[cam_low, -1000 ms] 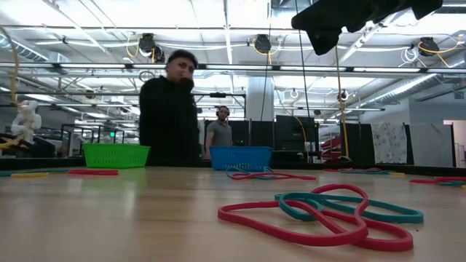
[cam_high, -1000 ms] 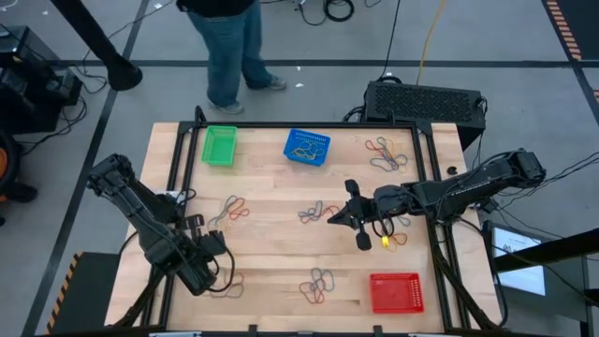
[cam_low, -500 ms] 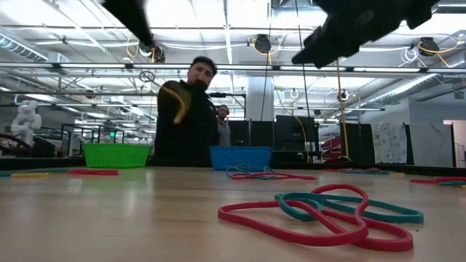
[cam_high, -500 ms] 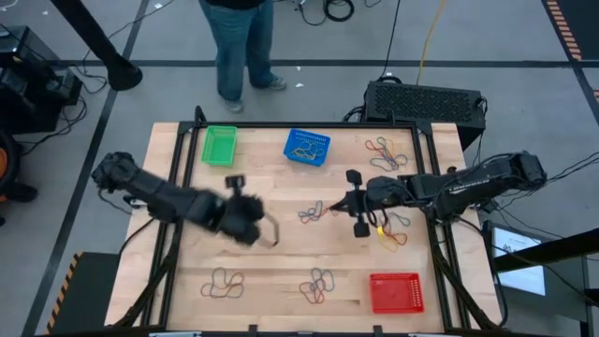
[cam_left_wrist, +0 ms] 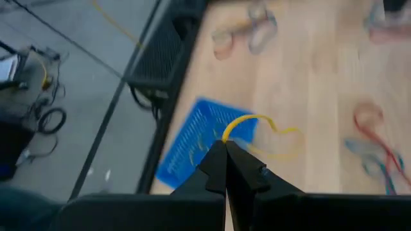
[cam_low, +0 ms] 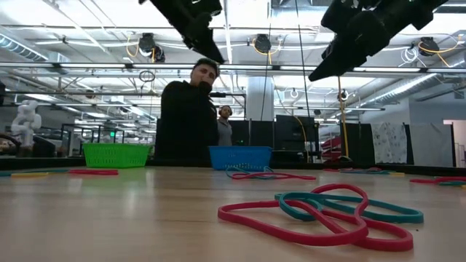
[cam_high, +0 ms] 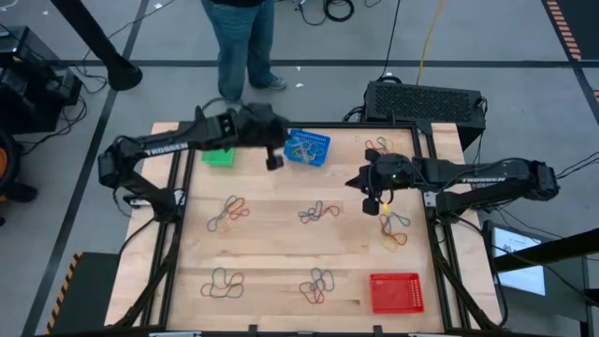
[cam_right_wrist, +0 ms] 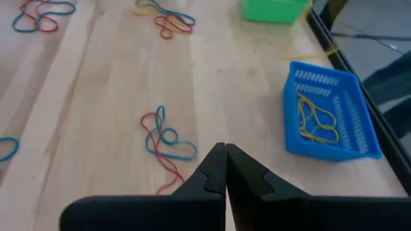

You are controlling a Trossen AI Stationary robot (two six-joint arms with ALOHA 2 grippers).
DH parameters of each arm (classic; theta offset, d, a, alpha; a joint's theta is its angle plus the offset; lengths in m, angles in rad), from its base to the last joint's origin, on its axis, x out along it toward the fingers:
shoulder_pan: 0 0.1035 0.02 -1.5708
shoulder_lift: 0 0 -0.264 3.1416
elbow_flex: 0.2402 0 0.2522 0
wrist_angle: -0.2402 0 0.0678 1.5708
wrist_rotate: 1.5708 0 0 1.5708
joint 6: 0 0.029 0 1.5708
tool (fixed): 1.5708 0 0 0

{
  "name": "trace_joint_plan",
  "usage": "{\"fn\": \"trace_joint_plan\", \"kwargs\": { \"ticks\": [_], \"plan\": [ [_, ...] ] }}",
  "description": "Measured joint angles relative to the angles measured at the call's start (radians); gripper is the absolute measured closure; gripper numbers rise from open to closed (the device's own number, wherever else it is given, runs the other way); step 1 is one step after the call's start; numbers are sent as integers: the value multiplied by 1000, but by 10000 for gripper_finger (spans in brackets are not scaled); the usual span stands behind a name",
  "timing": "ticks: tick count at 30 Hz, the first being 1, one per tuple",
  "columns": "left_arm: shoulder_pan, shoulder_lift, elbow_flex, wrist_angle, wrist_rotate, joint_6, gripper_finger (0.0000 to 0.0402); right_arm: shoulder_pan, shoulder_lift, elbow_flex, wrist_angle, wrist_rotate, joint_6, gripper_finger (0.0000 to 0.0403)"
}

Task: Sort rubber bands into baskets
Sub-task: Put the yellow rubber band into the blue bin

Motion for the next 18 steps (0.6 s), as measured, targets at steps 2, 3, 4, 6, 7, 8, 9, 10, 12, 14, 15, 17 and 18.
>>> {"fn": "trace_joint_plan", "kwargs": {
  "ticks": [2,3,4,6,7,8,9,10,12,14,15,17,18],
  "plan": [
    [42,13,0,59,53,5,402,-9,-18,0,-36,0,11,403],
    [58,22,0,84,73,6,402,-14,-26,0,-41,2,16,403],
    [75,34,1,95,90,10,402,-17,-34,0,-46,3,20,403],
    [97,67,0,116,113,32,402,-24,-46,0,-50,6,22,403],
    [108,84,0,135,123,41,402,-28,-51,0,-50,5,21,403],
    [118,103,0,147,136,52,402,-30,-56,0,-50,5,21,403],
    [128,122,0,156,148,62,402,-34,-60,0,-49,5,21,403],
    [138,143,0,171,156,74,402,-39,-64,0,-49,5,18,403],
    [156,180,0,205,163,89,402,-46,-69,0,-57,5,18,403],
    [176,205,0,225,171,103,402,-53,-69,0,-57,5,18,403],
    [186,214,-1,235,183,105,402,-55,-69,0,-60,5,19,403],
    [207,230,-1,263,214,105,402,-55,-69,0,-66,4,19,403],
    [216,235,-1,268,229,104,402,-55,-69,0,-70,4,20,403]
  ]
}}
